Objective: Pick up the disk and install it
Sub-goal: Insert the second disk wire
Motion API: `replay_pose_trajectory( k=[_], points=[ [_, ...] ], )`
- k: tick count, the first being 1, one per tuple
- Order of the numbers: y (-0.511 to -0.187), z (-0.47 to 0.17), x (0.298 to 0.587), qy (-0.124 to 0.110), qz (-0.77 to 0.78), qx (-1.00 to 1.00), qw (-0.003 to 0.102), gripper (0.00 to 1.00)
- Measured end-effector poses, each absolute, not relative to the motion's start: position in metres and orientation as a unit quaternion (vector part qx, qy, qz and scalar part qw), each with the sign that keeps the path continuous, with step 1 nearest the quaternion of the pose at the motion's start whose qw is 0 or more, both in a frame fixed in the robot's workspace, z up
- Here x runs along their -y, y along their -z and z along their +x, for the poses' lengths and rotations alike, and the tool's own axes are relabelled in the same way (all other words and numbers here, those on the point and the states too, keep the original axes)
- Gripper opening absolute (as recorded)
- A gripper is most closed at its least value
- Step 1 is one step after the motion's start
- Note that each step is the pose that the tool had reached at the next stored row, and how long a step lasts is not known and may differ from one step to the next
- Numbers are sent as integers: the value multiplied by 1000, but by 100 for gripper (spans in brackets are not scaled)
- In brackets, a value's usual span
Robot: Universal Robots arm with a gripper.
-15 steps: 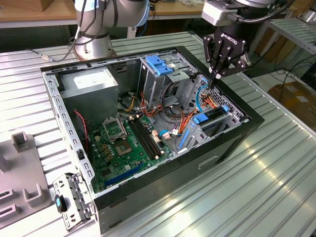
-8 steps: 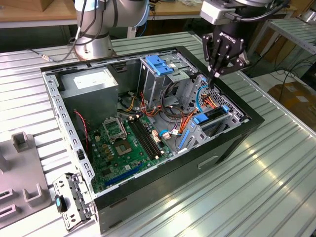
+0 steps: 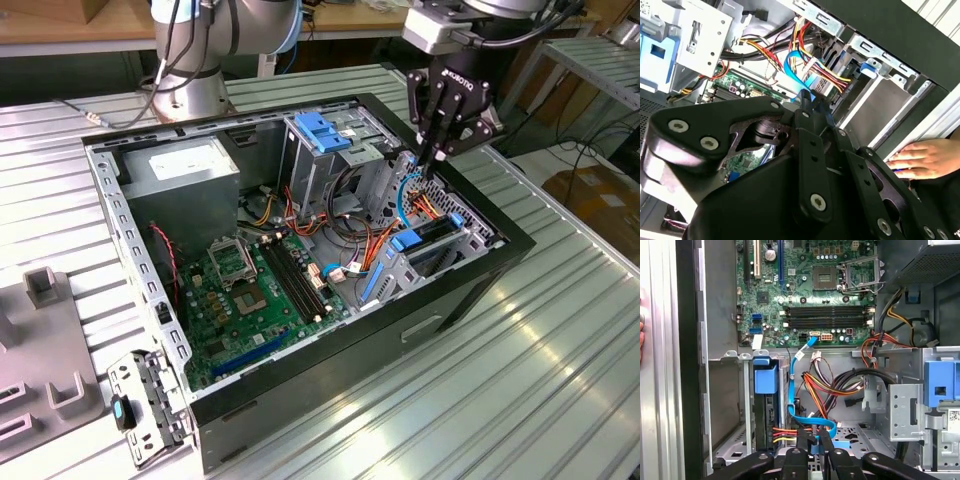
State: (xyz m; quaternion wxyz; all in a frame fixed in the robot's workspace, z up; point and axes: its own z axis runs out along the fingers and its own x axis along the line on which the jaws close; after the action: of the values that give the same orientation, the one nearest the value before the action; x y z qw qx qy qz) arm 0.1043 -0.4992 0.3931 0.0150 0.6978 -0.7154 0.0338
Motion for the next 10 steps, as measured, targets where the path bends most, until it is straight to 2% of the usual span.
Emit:
replay_pose_trajectory(
  k=[2,3,6,7,8,10],
  points=[
    [-392,105,498,-38,698,715,19,25],
    [-391,105,498,-40,698,715,21,31],
    [-388,105,497,-45,697,715,26,31],
    [-388,105,496,-51,697,714,31,31],
    [-388,105,494,-63,697,713,42,31],
    [-388,105,492,-71,696,713,50,31]
  ],
)
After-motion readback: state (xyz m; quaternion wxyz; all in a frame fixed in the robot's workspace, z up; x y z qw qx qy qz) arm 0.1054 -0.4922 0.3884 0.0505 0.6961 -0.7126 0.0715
